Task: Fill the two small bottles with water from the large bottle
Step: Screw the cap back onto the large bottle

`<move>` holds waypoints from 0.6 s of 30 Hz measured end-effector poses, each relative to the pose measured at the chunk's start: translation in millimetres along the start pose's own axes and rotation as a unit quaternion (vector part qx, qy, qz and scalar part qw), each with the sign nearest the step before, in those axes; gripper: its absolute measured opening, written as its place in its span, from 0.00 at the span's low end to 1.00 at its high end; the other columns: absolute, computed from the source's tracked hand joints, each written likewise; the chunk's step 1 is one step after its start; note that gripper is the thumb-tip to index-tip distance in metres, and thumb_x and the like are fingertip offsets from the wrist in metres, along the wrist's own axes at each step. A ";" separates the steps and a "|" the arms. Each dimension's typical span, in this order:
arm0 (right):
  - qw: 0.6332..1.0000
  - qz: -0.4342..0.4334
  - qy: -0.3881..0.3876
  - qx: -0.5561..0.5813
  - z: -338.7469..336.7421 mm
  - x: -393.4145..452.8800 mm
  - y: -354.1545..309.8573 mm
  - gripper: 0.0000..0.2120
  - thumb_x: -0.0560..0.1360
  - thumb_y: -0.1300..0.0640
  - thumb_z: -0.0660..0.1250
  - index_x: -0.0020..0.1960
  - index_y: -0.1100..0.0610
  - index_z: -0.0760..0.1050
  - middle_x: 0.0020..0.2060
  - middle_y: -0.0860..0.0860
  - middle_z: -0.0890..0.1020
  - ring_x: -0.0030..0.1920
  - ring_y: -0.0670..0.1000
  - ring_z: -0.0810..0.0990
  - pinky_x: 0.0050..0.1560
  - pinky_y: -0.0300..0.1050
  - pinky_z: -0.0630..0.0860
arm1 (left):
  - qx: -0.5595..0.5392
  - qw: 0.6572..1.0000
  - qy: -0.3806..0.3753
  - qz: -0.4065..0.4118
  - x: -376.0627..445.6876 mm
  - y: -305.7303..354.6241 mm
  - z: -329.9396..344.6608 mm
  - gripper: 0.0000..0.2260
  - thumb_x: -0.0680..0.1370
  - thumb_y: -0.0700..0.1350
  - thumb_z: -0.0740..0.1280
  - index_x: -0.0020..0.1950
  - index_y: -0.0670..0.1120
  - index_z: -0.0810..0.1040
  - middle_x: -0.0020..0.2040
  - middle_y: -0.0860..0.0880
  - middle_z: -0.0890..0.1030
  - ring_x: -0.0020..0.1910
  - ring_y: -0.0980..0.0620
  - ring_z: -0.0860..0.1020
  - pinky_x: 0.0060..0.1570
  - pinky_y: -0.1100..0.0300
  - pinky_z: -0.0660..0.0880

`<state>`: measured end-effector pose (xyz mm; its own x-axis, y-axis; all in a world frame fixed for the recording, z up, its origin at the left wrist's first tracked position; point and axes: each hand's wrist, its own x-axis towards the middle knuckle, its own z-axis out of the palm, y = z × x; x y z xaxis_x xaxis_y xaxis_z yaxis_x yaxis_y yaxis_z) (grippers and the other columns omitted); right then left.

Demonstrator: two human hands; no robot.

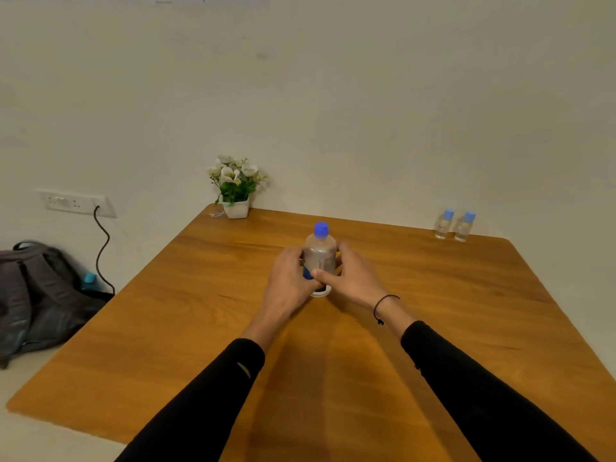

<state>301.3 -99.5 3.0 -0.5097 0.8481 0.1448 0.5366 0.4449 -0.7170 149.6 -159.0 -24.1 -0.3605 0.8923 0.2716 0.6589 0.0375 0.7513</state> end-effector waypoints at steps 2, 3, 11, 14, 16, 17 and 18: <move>1.000 -0.014 0.006 0.006 16.5 33.2 -7.4 0.25 0.73 0.40 0.77 0.61 0.47 0.68 0.52 0.45 0.79 0.48 0.42 0.78 0.40 0.39 0.74 | 0.011 1.000 0.015 -0.019 26.0 -19.5 -9.9 0.25 0.72 0.44 0.83 0.66 0.47 0.79 0.60 0.50 0.80 0.57 0.52 0.79 0.55 0.58 0.79; 1.000 -0.021 0.010 0.008 24.7 50.9 -9.0 0.24 0.73 0.40 0.77 0.60 0.47 0.68 0.50 0.44 0.79 0.46 0.41 0.78 0.38 0.38 0.71 | 0.016 0.999 0.020 -0.025 40.1 -28.6 -13.6 0.24 0.72 0.44 0.83 0.65 0.47 0.80 0.60 0.50 0.81 0.56 0.53 0.80 0.53 0.60 0.79; 0.998 -0.049 0.042 0.009 82.5 187.6 -12.7 0.27 0.72 0.41 0.78 0.60 0.51 0.67 0.54 0.50 0.81 0.50 0.52 0.81 0.42 0.43 0.77 | 0.021 0.999 0.039 -0.026 150.1 -87.0 -38.9 0.19 0.72 0.41 0.83 0.62 0.46 0.86 0.44 0.59 0.83 0.44 0.64 0.81 0.37 0.73 0.76; 0.998 -0.046 0.051 0.008 93.8 228.7 -10.4 0.29 0.73 0.42 0.78 0.63 0.52 0.67 0.58 0.53 0.81 0.55 0.55 0.81 0.51 0.53 0.83 | 0.023 0.998 0.047 -0.030 187.8 -103.6 -39.6 0.16 0.73 0.41 0.83 0.58 0.47 0.85 0.44 0.56 0.84 0.43 0.60 0.81 0.38 0.70 0.75; 0.997 -0.039 0.061 0.008 99.2 252.4 -8.0 0.29 0.74 0.42 0.77 0.65 0.53 0.67 0.60 0.54 0.79 0.58 0.57 0.80 0.56 0.57 0.82 | 0.027 0.998 0.056 -0.033 210.5 -113.0 -34.6 0.10 0.74 0.41 0.81 0.52 0.47 0.84 0.42 0.53 0.83 0.40 0.56 0.80 0.36 0.70 0.71; 0.997 -0.032 0.066 0.011 101.8 262.7 -7.5 0.29 0.75 0.42 0.76 0.65 0.54 0.67 0.60 0.55 0.79 0.59 0.58 0.79 0.57 0.57 0.81 | 0.031 0.997 0.062 -0.030 219.9 -116.4 -31.6 0.09 0.75 0.40 0.80 0.48 0.48 0.82 0.40 0.53 0.81 0.38 0.56 0.78 0.33 0.70 0.71; 0.997 -0.024 0.071 0.014 103.8 271.6 -7.2 0.28 0.76 0.43 0.76 0.66 0.54 0.66 0.61 0.55 0.78 0.59 0.59 0.79 0.57 0.56 0.80 | 0.036 0.997 0.070 -0.026 227.9 -119.0 -29.0 0.09 0.76 0.39 0.79 0.45 0.49 0.81 0.38 0.53 0.80 0.37 0.56 0.77 0.32 0.71 0.70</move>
<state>89.2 97.8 -23.2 -0.4337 0.8588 0.2728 0.4932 0.4796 -0.7258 -30.1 26.9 -34.2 -0.4814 0.8166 0.3187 0.6803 0.1187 0.7233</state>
